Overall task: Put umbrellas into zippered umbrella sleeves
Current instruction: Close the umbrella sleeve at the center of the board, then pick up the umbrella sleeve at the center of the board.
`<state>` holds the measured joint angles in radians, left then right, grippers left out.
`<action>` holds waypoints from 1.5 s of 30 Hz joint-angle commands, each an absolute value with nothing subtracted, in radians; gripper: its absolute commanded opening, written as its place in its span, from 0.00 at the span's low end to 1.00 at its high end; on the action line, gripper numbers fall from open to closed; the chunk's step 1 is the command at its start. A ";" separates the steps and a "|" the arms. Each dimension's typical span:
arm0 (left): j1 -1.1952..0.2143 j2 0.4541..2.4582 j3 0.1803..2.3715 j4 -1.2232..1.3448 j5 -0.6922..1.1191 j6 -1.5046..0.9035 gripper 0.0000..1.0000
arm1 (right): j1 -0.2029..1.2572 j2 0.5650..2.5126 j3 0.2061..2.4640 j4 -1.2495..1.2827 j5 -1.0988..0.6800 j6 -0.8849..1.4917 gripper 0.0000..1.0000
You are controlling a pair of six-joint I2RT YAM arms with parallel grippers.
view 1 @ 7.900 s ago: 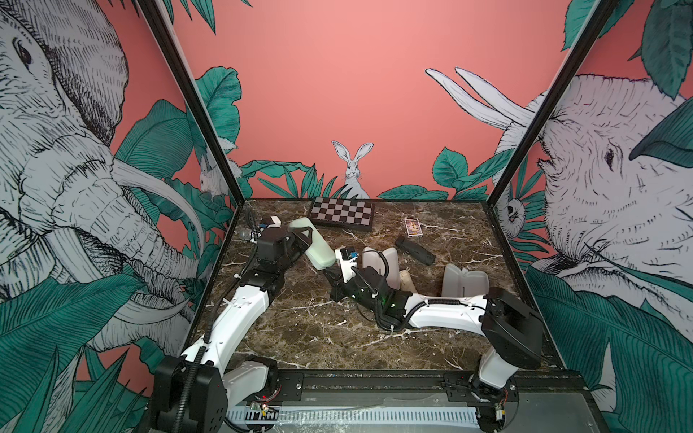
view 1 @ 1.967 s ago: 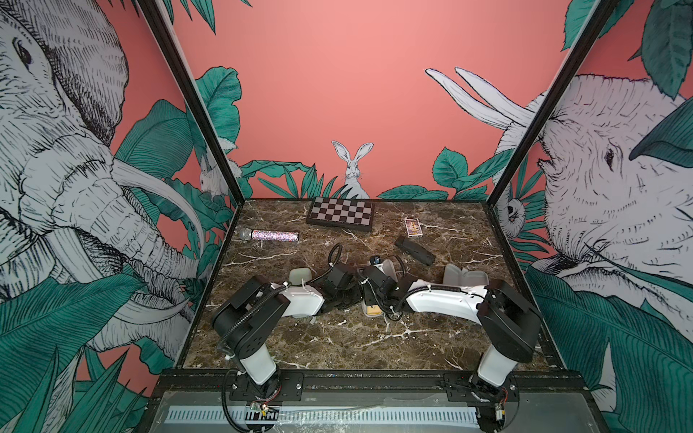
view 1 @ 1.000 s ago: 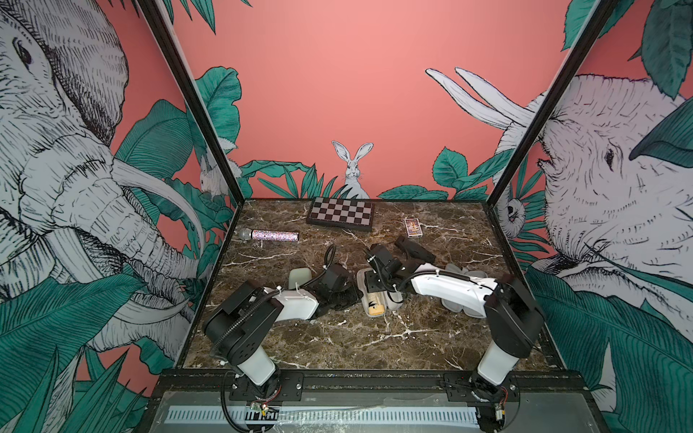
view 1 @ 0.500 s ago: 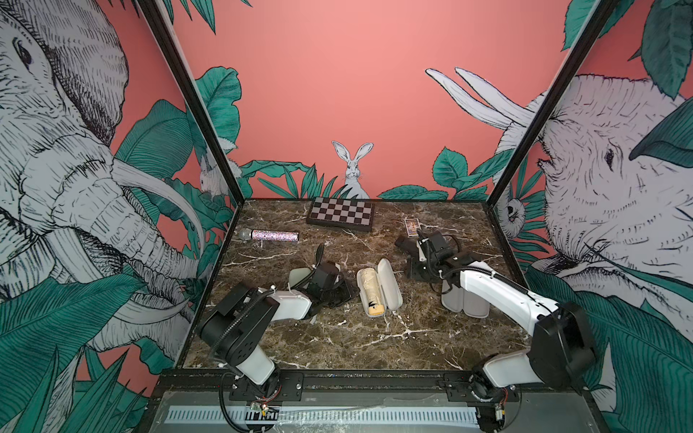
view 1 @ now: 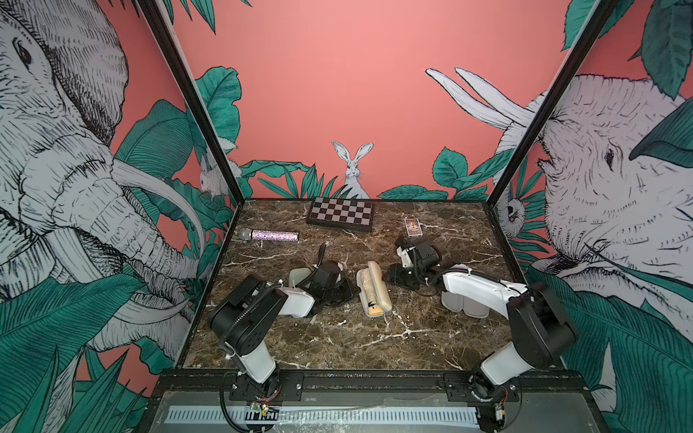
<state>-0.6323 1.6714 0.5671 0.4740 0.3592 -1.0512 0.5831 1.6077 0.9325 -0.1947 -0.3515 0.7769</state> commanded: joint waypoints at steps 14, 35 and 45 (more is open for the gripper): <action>-0.587 1.565 0.599 0.435 0.424 -1.030 0.68 | 0.697 1.748 1.024 -0.326 -0.137 0.718 0.59; -0.512 1.381 0.553 0.046 0.380 -0.858 0.72 | 0.640 1.761 0.916 -0.105 -0.448 0.773 0.59; -0.585 1.640 0.569 0.476 0.469 -0.996 0.75 | 0.645 1.771 0.873 0.011 -0.530 0.816 0.58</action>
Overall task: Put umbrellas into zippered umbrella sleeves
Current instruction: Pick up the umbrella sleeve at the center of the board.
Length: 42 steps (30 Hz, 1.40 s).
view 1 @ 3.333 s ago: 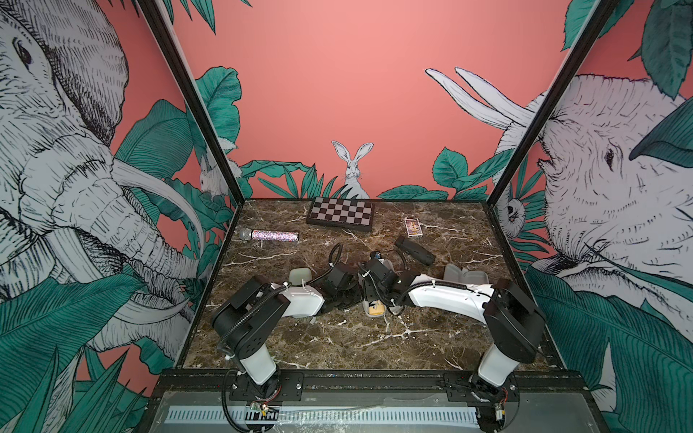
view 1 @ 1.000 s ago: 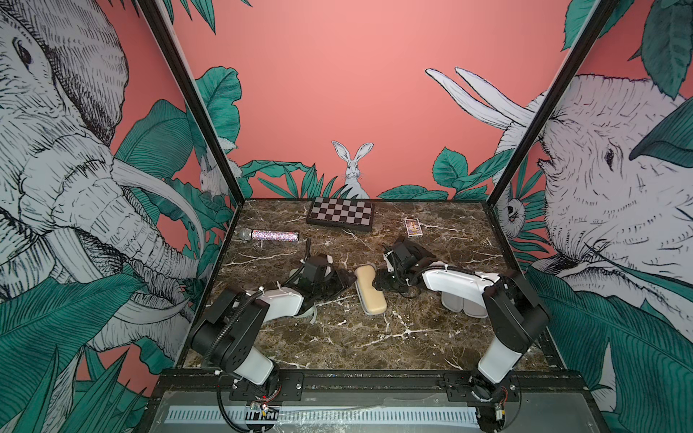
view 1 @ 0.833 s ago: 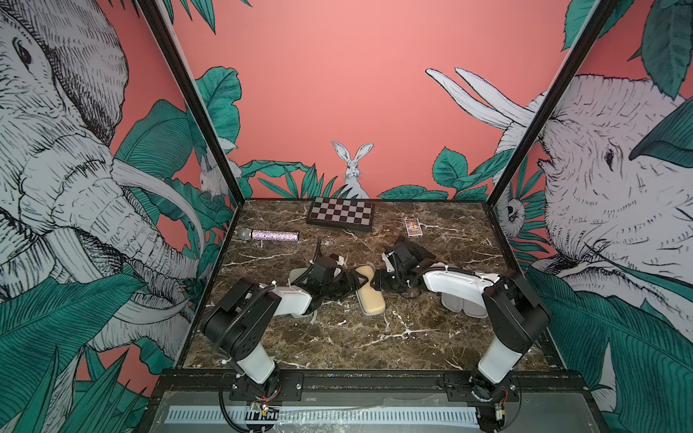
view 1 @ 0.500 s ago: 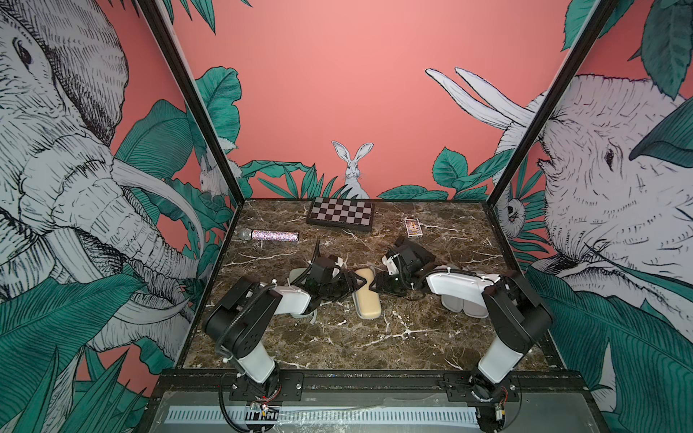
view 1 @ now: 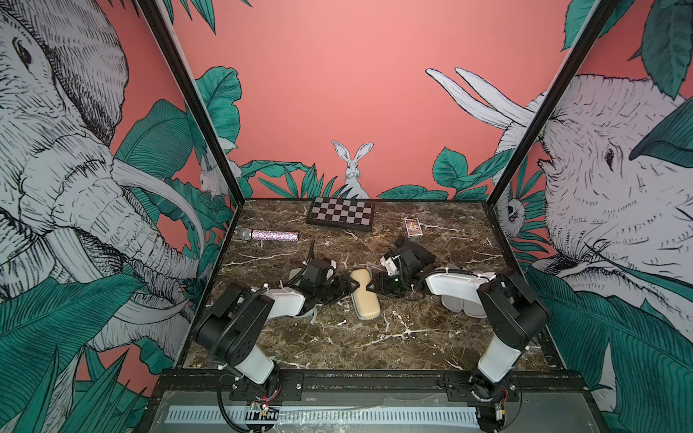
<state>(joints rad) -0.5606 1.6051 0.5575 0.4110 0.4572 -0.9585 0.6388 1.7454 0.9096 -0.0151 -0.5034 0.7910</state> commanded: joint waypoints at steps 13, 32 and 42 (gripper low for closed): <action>-0.619 1.766 0.524 0.876 0.547 -1.214 0.66 | 0.645 1.860 0.826 0.327 -0.594 1.010 0.36; -0.628 1.866 0.501 1.118 0.560 -1.461 0.06 | 0.592 1.608 0.615 0.242 -0.523 1.061 0.69; -0.628 1.818 0.495 1.218 0.547 -1.521 0.07 | 0.638 1.655 0.501 0.810 -0.698 1.276 0.66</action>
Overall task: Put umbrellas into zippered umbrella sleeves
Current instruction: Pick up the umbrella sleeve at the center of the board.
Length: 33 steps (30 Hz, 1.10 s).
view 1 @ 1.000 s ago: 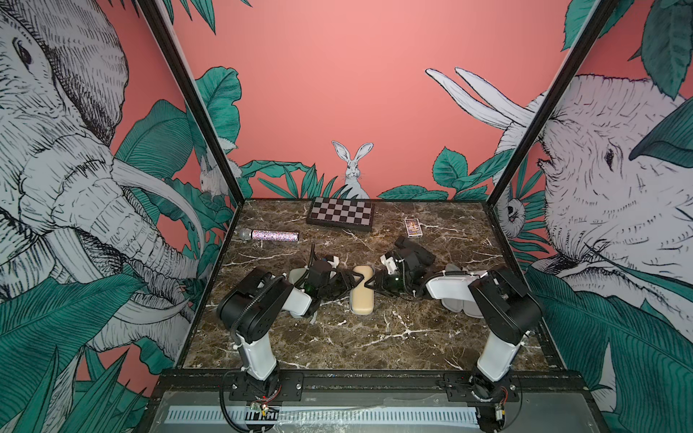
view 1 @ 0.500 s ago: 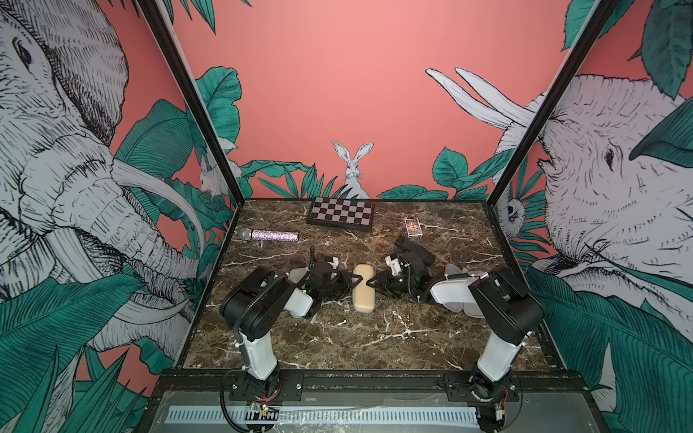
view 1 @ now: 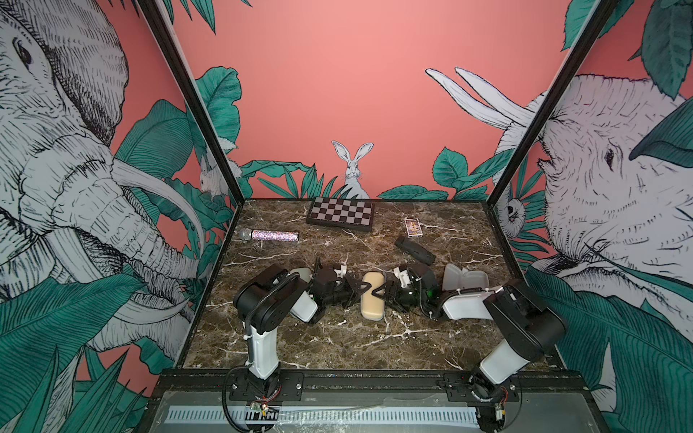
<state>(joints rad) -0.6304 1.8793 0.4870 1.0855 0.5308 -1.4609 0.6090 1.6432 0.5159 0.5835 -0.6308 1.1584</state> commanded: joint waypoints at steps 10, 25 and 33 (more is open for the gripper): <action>-0.608 1.730 0.559 1.193 0.574 -1.521 0.18 | 0.637 1.550 0.547 0.789 -0.704 1.268 0.41; -0.500 1.561 0.562 0.867 0.724 -1.303 0.70 | 0.635 1.474 0.704 0.628 -0.800 1.276 0.27; -0.496 1.542 0.645 0.793 0.767 -1.274 0.61 | 0.635 1.467 0.824 0.383 -0.810 1.156 0.40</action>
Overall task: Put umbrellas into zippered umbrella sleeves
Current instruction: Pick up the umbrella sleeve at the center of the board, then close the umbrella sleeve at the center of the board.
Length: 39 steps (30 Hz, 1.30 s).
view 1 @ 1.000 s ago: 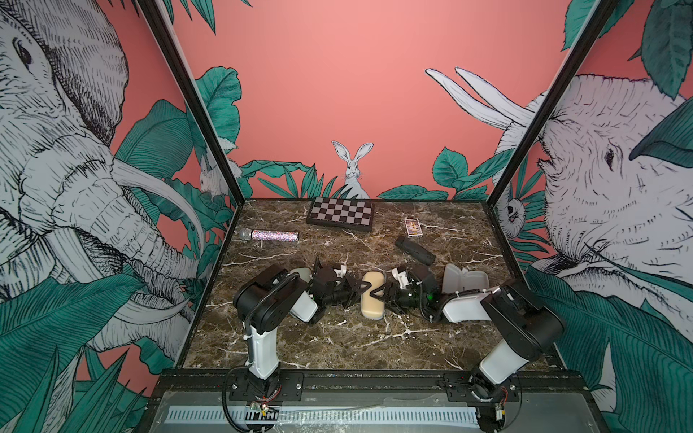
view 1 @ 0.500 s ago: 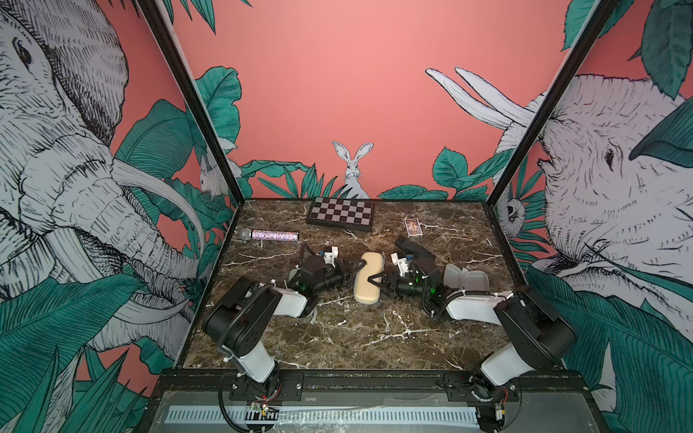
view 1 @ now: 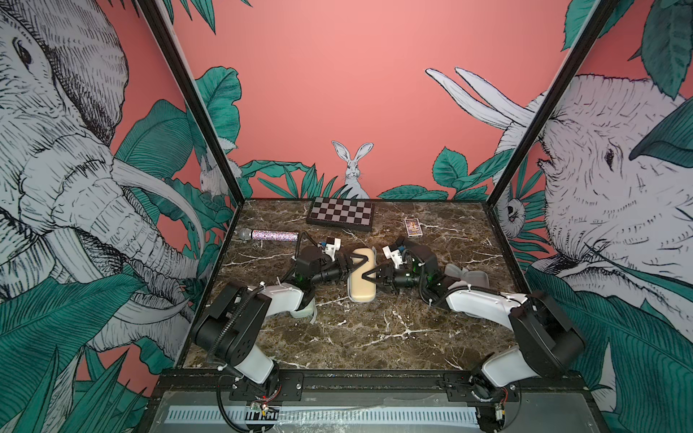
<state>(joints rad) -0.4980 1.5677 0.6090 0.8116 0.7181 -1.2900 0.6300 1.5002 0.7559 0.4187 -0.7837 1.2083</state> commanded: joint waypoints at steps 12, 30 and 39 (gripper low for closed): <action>-0.440 1.568 0.700 0.818 0.787 -1.325 0.30 | 0.577 1.313 0.812 0.195 -0.760 1.009 0.66; -0.362 1.539 0.837 0.729 0.823 -1.293 0.26 | 0.843 1.182 0.799 -0.004 -0.166 0.299 0.37; -0.371 1.517 0.837 0.713 0.829 -1.285 0.26 | 0.853 1.304 0.876 0.051 -0.166 0.208 0.41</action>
